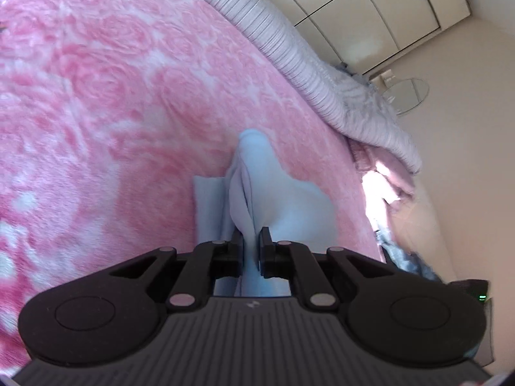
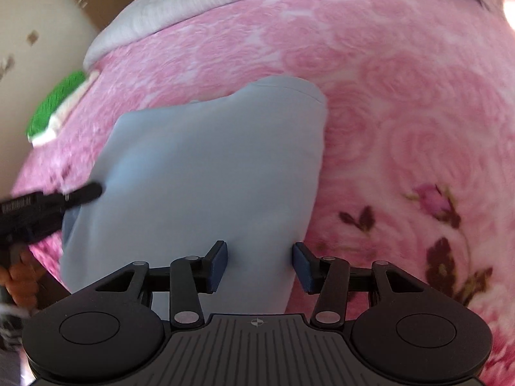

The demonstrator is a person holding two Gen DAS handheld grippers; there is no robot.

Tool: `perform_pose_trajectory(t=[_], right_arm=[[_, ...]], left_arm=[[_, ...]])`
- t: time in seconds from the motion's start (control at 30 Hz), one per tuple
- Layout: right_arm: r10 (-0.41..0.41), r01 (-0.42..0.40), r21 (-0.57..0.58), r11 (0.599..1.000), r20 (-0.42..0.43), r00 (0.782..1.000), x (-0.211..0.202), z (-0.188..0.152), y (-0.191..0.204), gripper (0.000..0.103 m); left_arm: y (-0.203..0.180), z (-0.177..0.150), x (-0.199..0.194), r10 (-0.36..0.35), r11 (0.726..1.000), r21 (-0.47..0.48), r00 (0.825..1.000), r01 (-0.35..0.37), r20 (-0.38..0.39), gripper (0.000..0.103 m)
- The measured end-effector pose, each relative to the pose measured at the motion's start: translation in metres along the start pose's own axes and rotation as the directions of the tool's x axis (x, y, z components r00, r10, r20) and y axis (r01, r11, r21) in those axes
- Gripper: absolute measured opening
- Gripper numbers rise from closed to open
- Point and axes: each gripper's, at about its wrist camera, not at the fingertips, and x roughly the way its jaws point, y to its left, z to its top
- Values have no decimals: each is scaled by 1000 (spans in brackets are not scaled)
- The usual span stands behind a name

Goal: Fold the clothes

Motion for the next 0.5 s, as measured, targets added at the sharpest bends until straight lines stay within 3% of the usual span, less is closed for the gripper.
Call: perform_pose_trajectory(t=[0.1,0.13,0.2,0.27,0.4,0.5], right_arm=[[-45,46,-72,996,22,999,8,-5,13,49],[-54,57,-94,994,36,998,10,-8,15,50],[-58,68,-118,991,84,995,6,-17,16,50],[-61,87,-171,982,150,987,-6,-33,18,50],[-53,138,-306,942,269,962,-37,-76,23,50],[-30,148,-380,913,300,953,-56,-109,26,50]], left_arm=[[4,-7,9,55,998,22,998,-54,-22,9],[3,-9,8,70,997,28,997,-69,-13,14],[-3,-11,-1,111,992,51,994,-112,5,25],[-9,-15,-17,137,988,66,990,-138,29,25],[-12,-32,-60,109,994,-15,993,-108,45,32],[-3,-50,-81,99,986,-135,995,-95,27,35]])
